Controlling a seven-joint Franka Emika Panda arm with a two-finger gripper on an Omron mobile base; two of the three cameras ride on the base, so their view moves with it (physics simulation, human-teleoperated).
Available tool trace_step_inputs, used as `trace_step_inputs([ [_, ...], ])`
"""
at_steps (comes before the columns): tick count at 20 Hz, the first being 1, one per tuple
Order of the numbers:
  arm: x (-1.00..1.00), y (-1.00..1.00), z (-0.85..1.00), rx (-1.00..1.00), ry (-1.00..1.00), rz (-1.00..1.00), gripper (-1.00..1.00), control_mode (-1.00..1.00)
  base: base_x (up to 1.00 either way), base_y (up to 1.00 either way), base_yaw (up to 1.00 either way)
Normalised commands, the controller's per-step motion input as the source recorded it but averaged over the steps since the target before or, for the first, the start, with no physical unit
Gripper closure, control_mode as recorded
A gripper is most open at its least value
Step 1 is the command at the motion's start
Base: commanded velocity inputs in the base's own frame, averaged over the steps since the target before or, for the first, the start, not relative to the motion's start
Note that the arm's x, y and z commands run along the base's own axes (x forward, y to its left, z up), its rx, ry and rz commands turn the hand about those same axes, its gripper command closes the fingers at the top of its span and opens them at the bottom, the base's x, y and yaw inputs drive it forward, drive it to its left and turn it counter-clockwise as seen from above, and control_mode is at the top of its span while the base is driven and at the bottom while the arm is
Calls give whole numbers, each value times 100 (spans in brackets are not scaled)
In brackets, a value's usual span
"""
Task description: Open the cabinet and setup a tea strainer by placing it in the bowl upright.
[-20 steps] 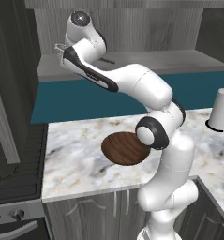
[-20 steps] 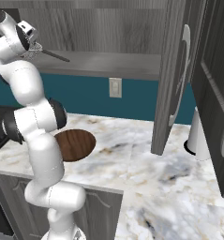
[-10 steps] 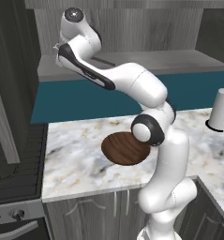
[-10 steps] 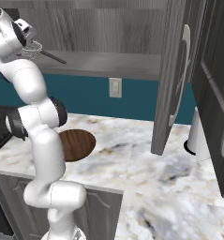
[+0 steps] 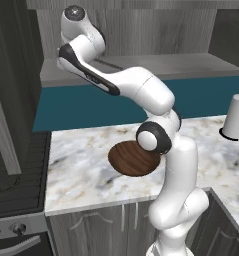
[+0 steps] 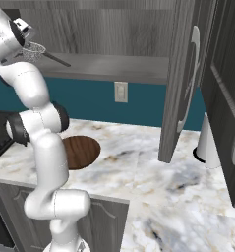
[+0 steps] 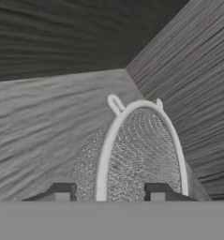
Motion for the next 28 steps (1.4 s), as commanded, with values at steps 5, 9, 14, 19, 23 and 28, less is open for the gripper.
trace_step_inputs([
  [5, 0, 0, -7, 0, 0, 0, 100, -100, 0, 0, 0],
  [9, -1, 0, -1, 0, 0, 0, 100, -100, 0, 0, 0],
  [14, -20, -10, -11, -12, 0, 0, 100, -100, 0, 0, 0],
  [19, -48, -30, -2, -17, -2, 0, 100, -100, 0, 0, 0],
  [23, -84, -17, 0, -13, 0, -2, 100, -100, 0, 0, 0],
  [28, -100, -31, 0, -3, -6, -10, 100, -100, 0, 0, 0],
])
